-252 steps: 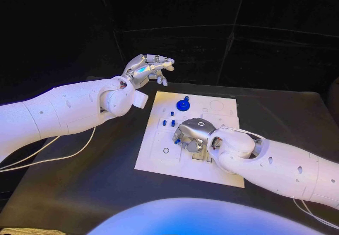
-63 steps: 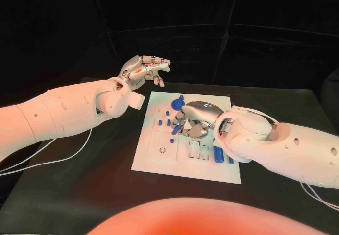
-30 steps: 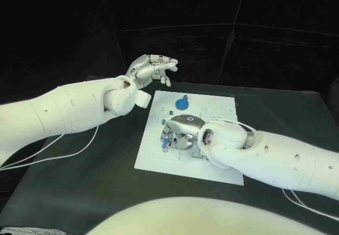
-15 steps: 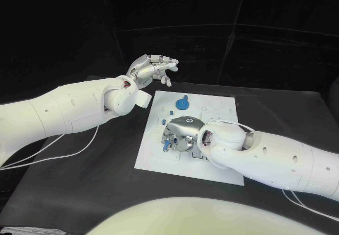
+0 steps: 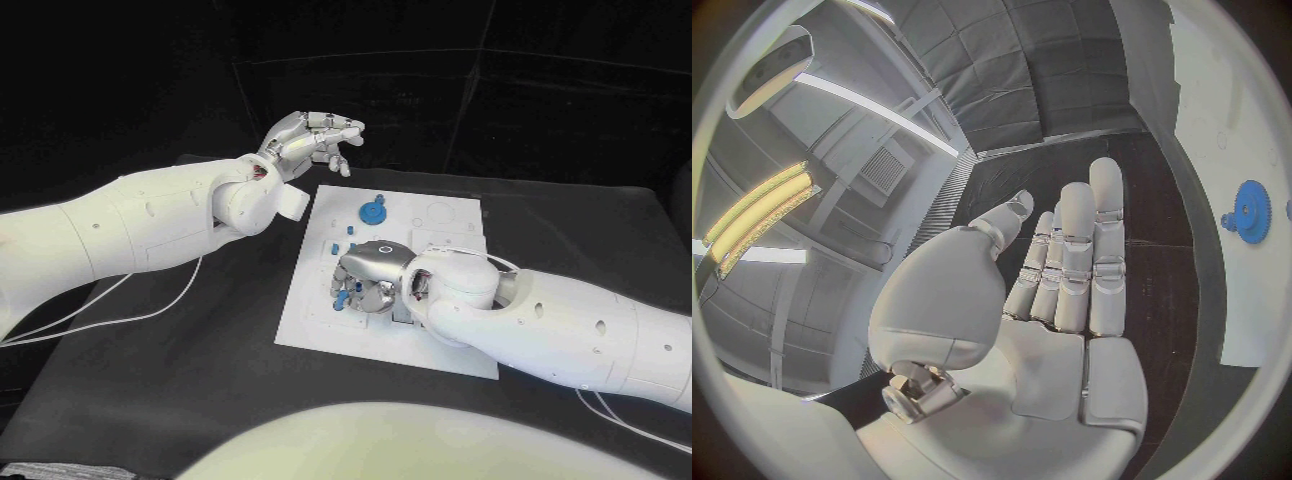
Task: Assemble the parts on the task board
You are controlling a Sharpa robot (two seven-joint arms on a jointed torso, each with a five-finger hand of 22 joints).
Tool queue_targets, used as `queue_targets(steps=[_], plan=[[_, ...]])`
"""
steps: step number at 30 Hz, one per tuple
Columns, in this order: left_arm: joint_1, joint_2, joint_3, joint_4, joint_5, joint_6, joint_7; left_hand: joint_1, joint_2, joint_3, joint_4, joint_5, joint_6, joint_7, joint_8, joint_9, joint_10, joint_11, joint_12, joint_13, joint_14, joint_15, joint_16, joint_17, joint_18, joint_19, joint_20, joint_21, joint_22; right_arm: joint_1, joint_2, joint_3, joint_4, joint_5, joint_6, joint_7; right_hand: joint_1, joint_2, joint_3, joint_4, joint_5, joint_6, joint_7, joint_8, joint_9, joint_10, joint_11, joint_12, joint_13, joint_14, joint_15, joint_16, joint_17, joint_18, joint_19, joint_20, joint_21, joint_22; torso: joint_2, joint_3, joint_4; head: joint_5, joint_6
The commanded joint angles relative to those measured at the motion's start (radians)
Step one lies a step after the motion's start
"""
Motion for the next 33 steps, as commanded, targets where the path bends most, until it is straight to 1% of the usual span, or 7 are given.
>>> queue_targets(steps=[1, 13, 24, 27, 30, 31, 33], plan=[[0.002, 0.000, 0.001, 0.001, 0.005, 0.012, 0.003, 0.006, 0.000, 0.002, -0.006, -0.001, -0.009, 0.001, 0.005, 0.000, -0.007, -0.001, 0.005, -0.001, -0.005, 0.000, 0.006, -0.001, 0.007, 0.008, 0.001, -0.006, -0.001, -0.001, 0.003, 0.000, -0.001, -0.021, 0.011, -0.004, -0.007, 0.003, 0.006, -0.001, 0.004, 0.002, 0.003, 0.003, 0.001, -0.006, 0.001, -0.004, -0.001, 0.002, 0.006, -0.002, -0.001, -0.012, 0.000, 0.004, 0.002, -0.001, 0.000, -0.0004, -0.0004, -0.003, 0.000], [0.002, 0.000, 0.001, 0.002, 0.005, 0.012, 0.003, 0.009, 0.002, 0.002, -0.008, -0.001, -0.011, 0.001, 0.008, -0.001, -0.009, -0.001, 0.007, -0.002, -0.005, 0.000, 0.007, -0.003, 0.007, 0.009, 0.000, -0.007, -0.003, -0.008, 0.018, -0.001, -0.009, -0.074, 0.007, -0.015, -0.014, -0.003, 0.005, -0.002, 0.005, -0.002, 0.005, -0.002, 0.000, -0.008, 0.003, -0.010, -0.002, 0.002, 0.007, -0.002, -0.002, -0.011, -0.006, 0.005, -0.002, -0.008, 0.000, -0.0001, 0.0002, -0.005, 0.000], [0.002, -0.001, 0.001, 0.002, 0.005, 0.012, 0.002, 0.009, 0.002, 0.002, -0.008, -0.001, -0.011, 0.001, 0.008, -0.001, -0.009, -0.001, 0.007, -0.002, -0.005, 0.000, 0.007, -0.003, 0.007, 0.009, 0.000, -0.007, -0.003, -0.011, 0.026, -0.002, -0.009, -0.085, 0.004, -0.010, -0.037, -0.019, 0.009, -0.002, 0.004, -0.034, 0.021, -0.026, -0.008, -0.047, 0.019, -0.043, -0.008, 0.001, 0.019, -0.001, -0.001, -0.009, -0.014, 0.015, -0.008, -0.017, -0.001, -0.0006, 0.0000, -0.005, 0.000], [0.002, -0.001, 0.001, 0.003, 0.005, 0.013, 0.002, 0.009, 0.002, 0.002, -0.008, -0.001, -0.011, 0.001, 0.008, -0.001, -0.009, -0.001, 0.007, -0.002, -0.005, 0.000, 0.007, -0.003, 0.007, 0.009, 0.000, -0.007, -0.003, -0.011, 0.026, -0.002, -0.010, -0.086, -0.010, -0.011, -0.061, -0.035, 0.002, 0.007, 0.005, -0.064, 0.035, -0.044, -0.012, -0.093, 0.034, -0.071, -0.010, 0.000, 0.032, 0.000, -0.002, -0.003, -0.034, 0.024, -0.026, -0.045, -0.001, -0.0007, 0.0004, -0.004, 0.000], [0.002, -0.001, 0.001, 0.003, 0.005, 0.015, 0.002, 0.009, 0.002, 0.002, -0.008, -0.001, -0.011, 0.001, 0.008, -0.001, -0.009, -0.001, 0.007, -0.002, -0.005, 0.000, 0.007, -0.003, 0.007, 0.009, 0.000, -0.007, -0.003, -0.012, 0.024, -0.002, -0.010, -0.086, -0.032, -0.013, -0.083, -0.059, -0.018, 0.015, 0.010, -0.093, 0.038, -0.059, -0.013, -0.133, 0.044, -0.088, -0.010, -0.002, 0.040, -0.001, -0.005, 0.009, -0.072, 0.033, -0.062, -0.099, -0.001, -0.0005, 0.0005, -0.003, 0.000], [0.002, -0.001, 0.001, 0.003, 0.005, 0.015, 0.002, 0.009, 0.002, 0.002, -0.008, -0.001, -0.011, 0.001, 0.008, -0.001, -0.009, -0.001, 0.007, -0.002, -0.005, 0.000, 0.007, -0.003, 0.007, 0.009, 0.000, -0.007, -0.003, -0.012, 0.023, -0.002, -0.009, -0.086, -0.040, -0.014, -0.091, -0.068, -0.032, 0.017, 0.011, -0.117, 0.039, -0.063, -0.014, -0.155, 0.048, -0.092, -0.009, -0.003, 0.043, -0.001, -0.006, 0.015, -0.091, 0.037, -0.081, -0.127, -0.001, 0.0001, 0.0004, -0.003, 0.000], [0.002, -0.001, 0.001, 0.002, 0.005, 0.016, 0.002, 0.009, 0.002, 0.002, -0.008, -0.001, -0.011, 0.001, 0.008, -0.001, -0.009, -0.001, 0.007, -0.002, -0.005, 0.000, 0.007, -0.003, 0.007, 0.009, 0.000, -0.007, -0.003, -0.013, 0.022, -0.002, -0.008, -0.086, -0.054, -0.014, -0.092, -0.071, -0.056, 0.018, 0.012, -0.146, 0.039, -0.062, -0.012, -0.187, 0.050, -0.090, -0.008, -0.006, 0.046, 0.000, -0.007, 0.023, -0.114, 0.042, -0.108, -0.162, -0.001, 0.0009, 0.0003, -0.003, 0.000]])
